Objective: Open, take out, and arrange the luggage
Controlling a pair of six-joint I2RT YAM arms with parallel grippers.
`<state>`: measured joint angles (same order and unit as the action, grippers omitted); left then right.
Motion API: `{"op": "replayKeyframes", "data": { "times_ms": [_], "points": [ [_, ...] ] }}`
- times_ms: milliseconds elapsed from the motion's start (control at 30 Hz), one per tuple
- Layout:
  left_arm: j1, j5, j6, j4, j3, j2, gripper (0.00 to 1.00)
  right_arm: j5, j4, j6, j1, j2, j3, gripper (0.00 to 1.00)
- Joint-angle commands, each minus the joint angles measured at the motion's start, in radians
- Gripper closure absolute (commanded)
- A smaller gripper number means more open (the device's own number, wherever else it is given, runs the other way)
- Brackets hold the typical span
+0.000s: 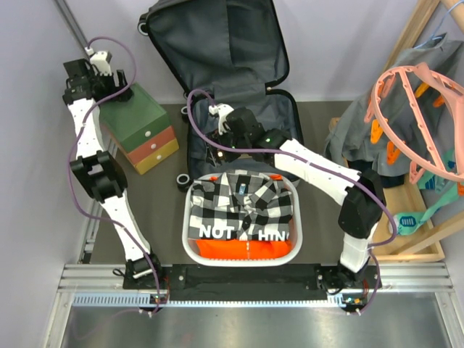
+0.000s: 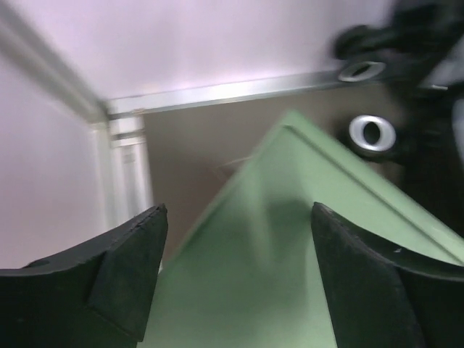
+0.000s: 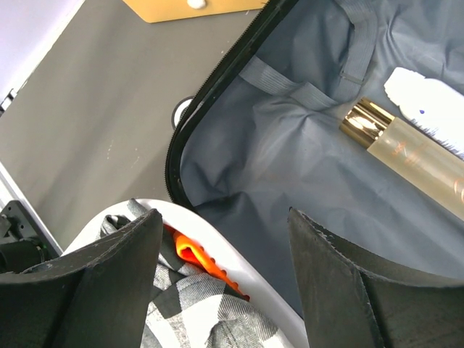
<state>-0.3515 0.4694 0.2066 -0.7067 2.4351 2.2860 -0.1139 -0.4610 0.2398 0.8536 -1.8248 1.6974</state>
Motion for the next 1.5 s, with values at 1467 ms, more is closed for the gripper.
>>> {"op": "replayKeyframes", "data": {
  "times_ms": [1467],
  "points": [
    [-0.035, 0.229, -0.015, -0.120, -0.806, -0.433, 0.37, 0.028, 0.366, -0.162, 0.130, -0.468, 0.476, 0.58]
  ]
}}
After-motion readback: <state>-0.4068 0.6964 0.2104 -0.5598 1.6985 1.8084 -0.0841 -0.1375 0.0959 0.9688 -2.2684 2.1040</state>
